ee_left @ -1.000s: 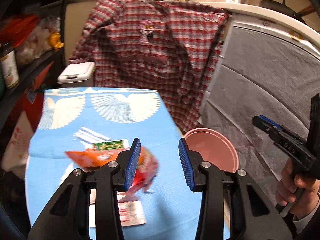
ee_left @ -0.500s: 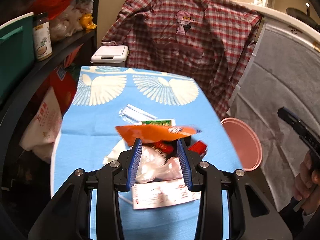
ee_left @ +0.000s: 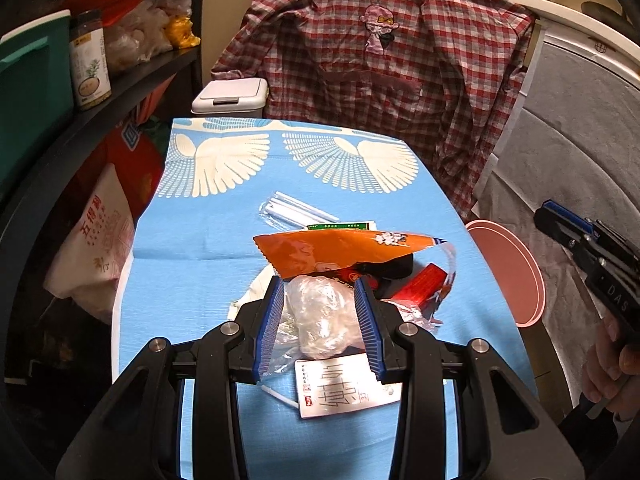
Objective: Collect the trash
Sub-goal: 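Move both open tools back over the trash on the ironing board, then grasp the clear plastic bag with the left tool while the right tool grasps the orange snack bag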
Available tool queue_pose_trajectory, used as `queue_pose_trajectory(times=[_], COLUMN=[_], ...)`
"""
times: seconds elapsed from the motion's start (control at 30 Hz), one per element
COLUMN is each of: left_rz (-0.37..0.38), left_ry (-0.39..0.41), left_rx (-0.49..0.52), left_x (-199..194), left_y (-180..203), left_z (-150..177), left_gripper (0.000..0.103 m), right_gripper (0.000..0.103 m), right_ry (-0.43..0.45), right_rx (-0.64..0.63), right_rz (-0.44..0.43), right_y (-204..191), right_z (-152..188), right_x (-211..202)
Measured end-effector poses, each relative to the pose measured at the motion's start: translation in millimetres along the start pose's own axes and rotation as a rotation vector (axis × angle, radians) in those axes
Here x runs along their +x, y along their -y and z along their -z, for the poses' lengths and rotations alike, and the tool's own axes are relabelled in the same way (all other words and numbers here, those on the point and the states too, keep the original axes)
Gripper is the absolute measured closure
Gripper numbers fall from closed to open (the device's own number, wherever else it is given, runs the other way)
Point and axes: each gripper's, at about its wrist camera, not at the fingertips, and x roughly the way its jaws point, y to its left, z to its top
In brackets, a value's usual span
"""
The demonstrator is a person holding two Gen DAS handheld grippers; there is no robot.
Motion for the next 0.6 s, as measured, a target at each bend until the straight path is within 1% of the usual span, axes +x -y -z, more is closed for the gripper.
queue_pose_trajectory(times=[0.07,0.13,0.3,0.37,0.43,0.6], left_rz=[0.0,0.001,0.007,0.016,0.033,0.074], left_ry=[-0.005,-0.014,-0.036,-0.05,-0.069,-0.129], left_rx=[0.001,-0.001,-0.006,-0.013,-0.023,-0.046], left_x=[5,10,21,26,32,49], left_y=[-2,-4,-8,-9,-11,-13], left_z=[0,1,2,3,3,7], left_gripper=[0.066,0.066,0.065,0.06,0.053,0.049], right_gripper=[0.079,0.074,0.065,0.063,0.063,0.062], right_ry=[-0.013,-0.027,-0.057,-0.067,-0.077,-0.103], right_rx=[-0.015,-0.029,-0.067,-0.083,-0.096,-0.11], right_rz=[-0.008,-0.018,-0.045,-0.055,-0.061,-0.062], right_y=[-5,-8,-19,-23,-25,-26], right_z=[1,3,6,7,9,13], right_x=[8,15,33,40,45,60])
